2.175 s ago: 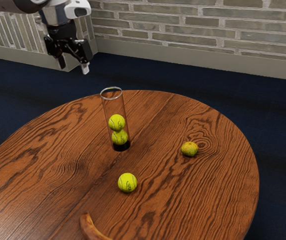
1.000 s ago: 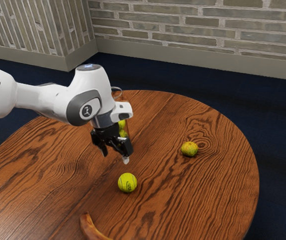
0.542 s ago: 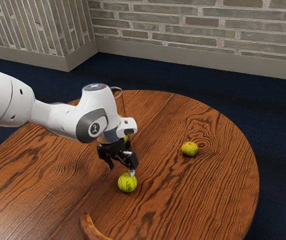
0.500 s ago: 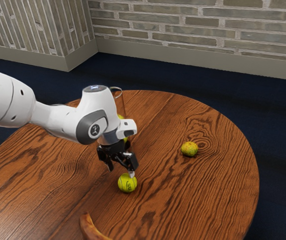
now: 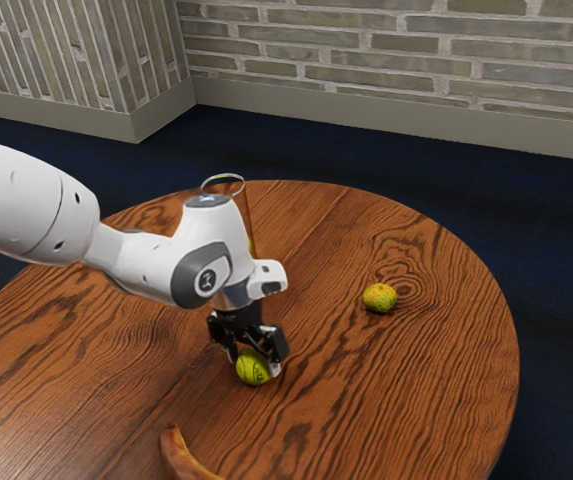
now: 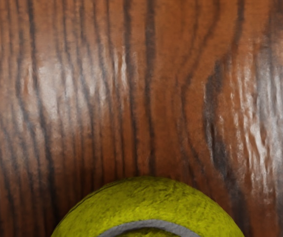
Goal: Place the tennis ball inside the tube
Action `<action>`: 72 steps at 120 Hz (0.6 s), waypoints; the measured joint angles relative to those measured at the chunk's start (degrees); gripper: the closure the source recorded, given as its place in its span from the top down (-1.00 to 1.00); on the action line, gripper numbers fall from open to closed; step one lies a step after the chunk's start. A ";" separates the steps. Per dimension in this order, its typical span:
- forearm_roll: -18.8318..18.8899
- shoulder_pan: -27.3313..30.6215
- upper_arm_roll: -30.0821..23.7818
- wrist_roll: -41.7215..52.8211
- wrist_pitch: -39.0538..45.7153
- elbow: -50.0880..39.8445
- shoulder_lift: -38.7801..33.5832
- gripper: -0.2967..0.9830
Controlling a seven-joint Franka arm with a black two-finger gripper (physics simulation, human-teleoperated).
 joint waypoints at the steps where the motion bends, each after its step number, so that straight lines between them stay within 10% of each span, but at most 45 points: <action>1: 0.00 0.00 0.00 0.00 0.02 0.04 0.08 0.54; 72: 0.56 0.22 -0.66 -0.32 -0.82 -0.12 -1.77 0.05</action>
